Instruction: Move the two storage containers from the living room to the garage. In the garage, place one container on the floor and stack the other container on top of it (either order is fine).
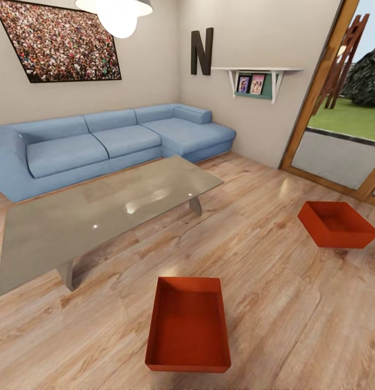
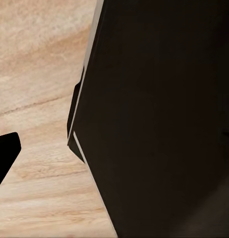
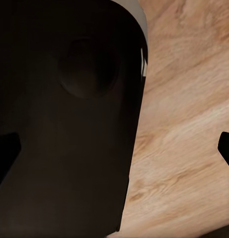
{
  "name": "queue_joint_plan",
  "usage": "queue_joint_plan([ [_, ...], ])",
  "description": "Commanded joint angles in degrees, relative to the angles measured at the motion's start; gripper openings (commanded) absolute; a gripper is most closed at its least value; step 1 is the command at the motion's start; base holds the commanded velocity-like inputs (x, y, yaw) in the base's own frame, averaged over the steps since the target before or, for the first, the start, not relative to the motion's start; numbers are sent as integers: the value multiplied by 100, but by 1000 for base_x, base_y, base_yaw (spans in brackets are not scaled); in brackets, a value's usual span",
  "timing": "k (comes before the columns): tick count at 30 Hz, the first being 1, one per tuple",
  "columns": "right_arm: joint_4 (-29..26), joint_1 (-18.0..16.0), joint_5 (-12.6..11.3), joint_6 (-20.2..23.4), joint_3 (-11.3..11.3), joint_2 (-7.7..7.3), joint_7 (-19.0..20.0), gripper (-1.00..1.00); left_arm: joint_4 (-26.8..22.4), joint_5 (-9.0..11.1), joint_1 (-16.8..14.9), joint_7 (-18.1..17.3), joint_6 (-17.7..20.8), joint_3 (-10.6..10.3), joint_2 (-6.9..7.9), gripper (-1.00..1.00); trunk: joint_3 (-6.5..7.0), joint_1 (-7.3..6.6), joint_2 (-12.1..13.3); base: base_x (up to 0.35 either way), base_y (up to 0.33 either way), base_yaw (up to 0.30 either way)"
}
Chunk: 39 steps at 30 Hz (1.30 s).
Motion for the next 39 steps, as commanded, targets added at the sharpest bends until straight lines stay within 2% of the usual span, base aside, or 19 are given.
queue_joint_plan([
  [1, 17, -6, -21, -30, 44, 1, -14, 100, -16, 50, 4, 5, 23, 7, -2, 100, -13, 0, -2, 0, 0, 0],
  [14, 17, -6, -21, -30, 44, 1, -12, 100, -15, 47, 4, 5, 16, -2, 1, 100, -131, 0, -2, 0, 0, 0],
  [31, 17, -6, -21, -26, 44, 1, -15, 100, -15, 57, 4, 5, 20, 2, 10, 100, -590, 373, -684, 0, 0, 0],
  [39, 17, -6, -21, -25, 44, 2, -12, 100, -15, 60, 4, 5, 23, 7, 8, 100, -663, 373, -684, 0, 0, 0],
])
